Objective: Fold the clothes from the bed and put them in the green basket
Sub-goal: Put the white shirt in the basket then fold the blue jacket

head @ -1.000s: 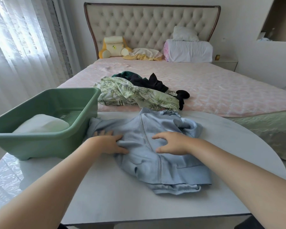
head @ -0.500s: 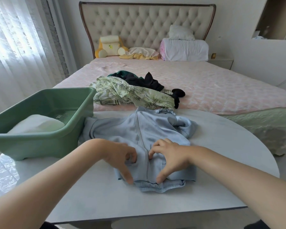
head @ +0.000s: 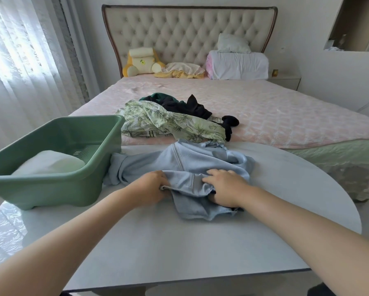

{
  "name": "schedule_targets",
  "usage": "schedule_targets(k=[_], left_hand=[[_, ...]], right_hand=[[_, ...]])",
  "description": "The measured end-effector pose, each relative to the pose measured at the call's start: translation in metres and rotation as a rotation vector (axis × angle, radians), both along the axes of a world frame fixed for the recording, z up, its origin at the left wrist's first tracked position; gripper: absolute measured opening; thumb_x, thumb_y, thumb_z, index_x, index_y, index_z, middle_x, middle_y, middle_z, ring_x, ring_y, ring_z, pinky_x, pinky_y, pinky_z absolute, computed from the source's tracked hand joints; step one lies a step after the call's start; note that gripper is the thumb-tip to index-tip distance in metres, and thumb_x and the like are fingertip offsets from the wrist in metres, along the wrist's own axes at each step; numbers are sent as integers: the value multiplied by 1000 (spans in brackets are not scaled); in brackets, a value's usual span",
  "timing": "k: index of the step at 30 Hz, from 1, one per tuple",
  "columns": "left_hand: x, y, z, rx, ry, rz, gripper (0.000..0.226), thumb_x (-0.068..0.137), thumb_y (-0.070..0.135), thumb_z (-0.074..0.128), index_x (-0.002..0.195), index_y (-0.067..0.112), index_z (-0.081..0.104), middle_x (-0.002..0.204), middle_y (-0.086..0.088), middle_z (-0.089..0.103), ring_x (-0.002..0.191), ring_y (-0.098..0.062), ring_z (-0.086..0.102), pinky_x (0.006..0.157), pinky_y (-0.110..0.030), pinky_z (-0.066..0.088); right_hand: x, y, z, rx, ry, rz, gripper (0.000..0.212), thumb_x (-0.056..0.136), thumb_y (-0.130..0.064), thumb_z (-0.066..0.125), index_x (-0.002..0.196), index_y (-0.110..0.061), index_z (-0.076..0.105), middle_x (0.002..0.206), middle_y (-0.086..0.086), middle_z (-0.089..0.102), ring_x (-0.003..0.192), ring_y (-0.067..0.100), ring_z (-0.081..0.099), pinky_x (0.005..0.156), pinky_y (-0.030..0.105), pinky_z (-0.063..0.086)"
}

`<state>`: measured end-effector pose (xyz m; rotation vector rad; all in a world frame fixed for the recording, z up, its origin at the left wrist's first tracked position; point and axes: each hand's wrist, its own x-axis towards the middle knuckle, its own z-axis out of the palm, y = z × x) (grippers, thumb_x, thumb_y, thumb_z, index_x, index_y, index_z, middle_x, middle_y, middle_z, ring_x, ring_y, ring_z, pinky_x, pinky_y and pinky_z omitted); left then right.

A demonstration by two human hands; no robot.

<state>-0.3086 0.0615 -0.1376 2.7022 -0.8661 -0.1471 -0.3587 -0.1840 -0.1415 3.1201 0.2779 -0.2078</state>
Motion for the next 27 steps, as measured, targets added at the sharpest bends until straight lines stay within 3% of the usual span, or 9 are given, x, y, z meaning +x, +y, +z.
schedule_targets(k=[2, 4, 8, 12, 14, 16, 18, 22, 27], left_hand=[[3, 2, 3, -189, 80, 142, 16, 94, 20, 61, 90, 10, 73, 92, -6, 70, 89, -27, 62, 77, -36, 47], [8, 3, 8, -404, 161, 289, 18, 94, 14, 54, 94, 8, 71, 89, -11, 72, 87, -31, 64, 76, -38, 50], [8, 6, 38, -614, 104, 368, 25, 80, 16, 44, 86, 10, 67, 72, -4, 66, 68, -19, 54, 62, -28, 42], [-1, 21, 62, -172, 334, 206, 19, 70, 14, 54, 83, 17, 67, 73, 1, 64, 70, -17, 57, 62, -23, 45], [-5, 29, 64, 60, 681, 176, 42, 48, 33, 61, 85, 14, 65, 75, -4, 60, 64, -23, 52, 62, -26, 43], [-10, 31, 58, 189, 872, 170, 57, 55, 48, 62, 101, 15, 72, 83, -3, 68, 68, -25, 58, 74, -30, 50], [-15, 23, 47, 240, 717, 126, 50, 73, 58, 60, 105, 21, 73, 96, -1, 76, 80, -22, 66, 89, -35, 51], [-38, -4, 37, 132, 326, -25, 46, 74, 76, 62, 96, 35, 61, 98, 15, 66, 89, -8, 62, 88, -33, 51], [-68, -34, 21, 230, 267, -258, 81, 64, 71, 76, 129, 40, 39, 122, 15, 47, 110, -9, 49, 97, -33, 46]], right_hand=[[2, 0, 4, 134, -84, 17, 43, 90, -29, 56, 133, -29, 61, 137, -4, 53, 128, 22, 48, 106, 41, 39], [3, 3, 8, 229, -160, 19, 19, 91, -24, 51, 98, -24, 69, 111, -4, 64, 108, 24, 58, 90, 42, 47], [7, 6, 22, 437, -246, -44, 26, 85, -11, 49, 61, -17, 42, 67, 7, 56, 69, 29, 54, 62, 47, 42], [-2, 5, 32, 519, -6, 32, 27, 75, 1, 49, 59, -18, 41, 59, -1, 42, 58, 16, 40, 58, 38, 30], [-10, 7, 31, 496, 183, 55, 29, 78, -2, 50, 75, -24, 69, 58, -12, 54, 61, 8, 52, 61, 28, 43], [-15, 9, 29, 536, 362, 67, 36, 80, -9, 53, 96, -29, 79, 71, -11, 70, 67, 0, 56, 67, 18, 45], [-15, 12, 26, 611, 444, 93, 30, 85, -17, 60, 102, -31, 80, 79, -7, 74, 75, 2, 59, 77, 22, 46], [-11, 8, 29, 706, 431, 62, 21, 93, -18, 67, 110, -23, 78, 98, -11, 77, 96, 5, 68, 89, 25, 49], [-6, -9, 39, 371, 71, -55, 36, 77, 5, 47, 72, -20, 72, 67, -10, 65, 62, 3, 54, 58, 20, 41]])
